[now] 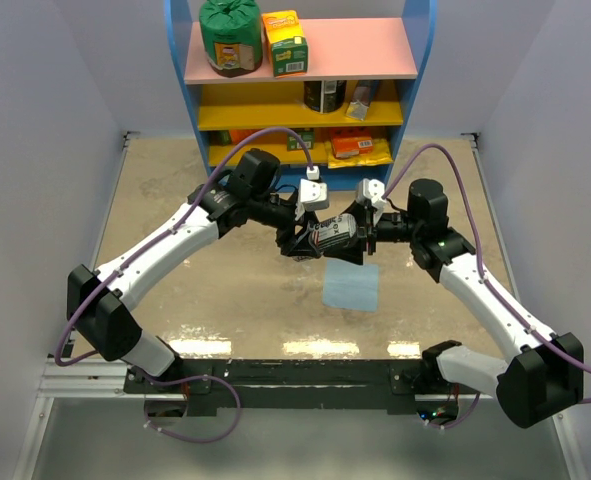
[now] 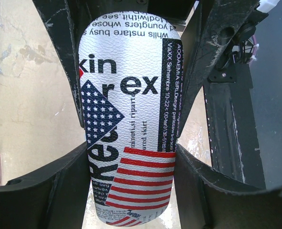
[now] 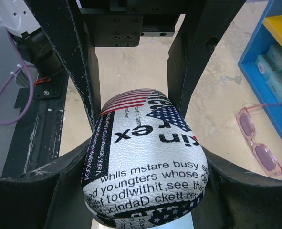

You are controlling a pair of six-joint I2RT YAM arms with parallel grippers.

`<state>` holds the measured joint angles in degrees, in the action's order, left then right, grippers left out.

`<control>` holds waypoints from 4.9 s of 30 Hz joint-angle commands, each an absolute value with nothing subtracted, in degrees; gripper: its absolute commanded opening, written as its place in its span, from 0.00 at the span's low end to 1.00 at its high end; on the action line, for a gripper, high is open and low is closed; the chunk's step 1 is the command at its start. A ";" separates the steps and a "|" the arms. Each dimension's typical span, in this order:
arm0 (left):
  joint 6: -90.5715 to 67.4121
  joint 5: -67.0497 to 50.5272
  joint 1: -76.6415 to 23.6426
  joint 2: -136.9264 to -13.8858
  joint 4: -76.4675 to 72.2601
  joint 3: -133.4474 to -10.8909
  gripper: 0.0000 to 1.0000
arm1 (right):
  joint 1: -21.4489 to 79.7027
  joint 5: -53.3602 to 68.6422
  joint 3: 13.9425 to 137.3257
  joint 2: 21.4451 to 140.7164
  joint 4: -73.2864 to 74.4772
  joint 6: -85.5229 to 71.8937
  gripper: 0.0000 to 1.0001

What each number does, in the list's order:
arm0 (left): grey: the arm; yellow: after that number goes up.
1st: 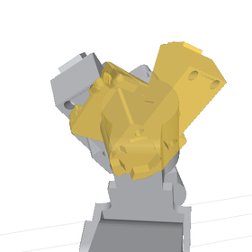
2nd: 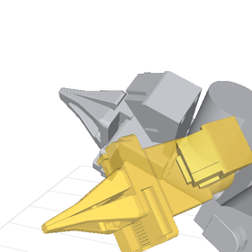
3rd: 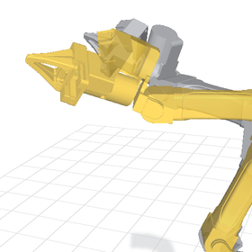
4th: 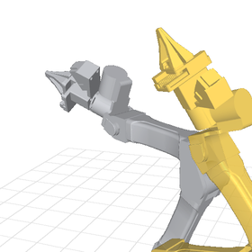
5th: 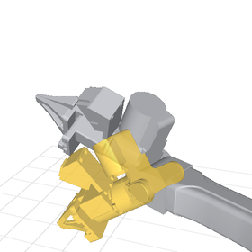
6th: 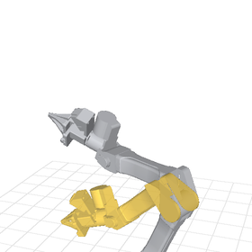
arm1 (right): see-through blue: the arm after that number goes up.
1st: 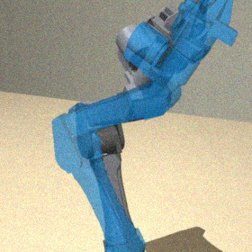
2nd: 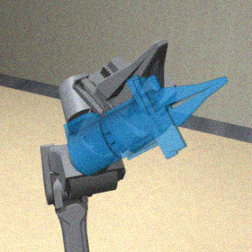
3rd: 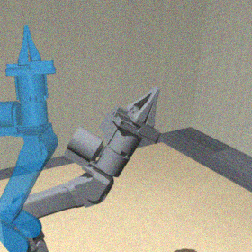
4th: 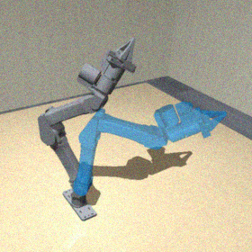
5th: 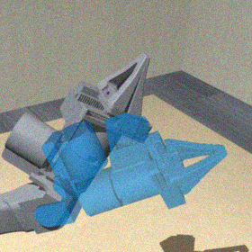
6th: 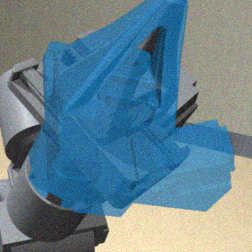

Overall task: Organize the sunglasses
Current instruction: Pass from the left arm to the right

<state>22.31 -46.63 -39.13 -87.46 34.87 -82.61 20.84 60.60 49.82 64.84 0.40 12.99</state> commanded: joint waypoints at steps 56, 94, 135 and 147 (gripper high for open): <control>21.97 -46.41 -39.46 -87.98 34.10 -84.11 0.00 | 20.74 56.51 48.87 62.40 -0.79 16.35 0.00; 21.18 -43.51 -39.46 -87.89 32.96 -83.76 0.00 | 20.74 55.20 48.52 61.52 -0.18 17.66 0.00; 20.57 -41.13 -39.38 -88.51 32.43 -84.20 0.00 | 20.39 54.32 48.25 61.52 -0.18 18.19 0.00; 20.39 -40.87 -39.46 -89.38 32.78 -84.99 0.00 | 20.48 54.58 48.34 61.79 -0.18 18.02 0.00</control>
<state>24.58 -44.07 -39.90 -88.44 34.37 -82.61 20.62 57.54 48.49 63.24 2.00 15.66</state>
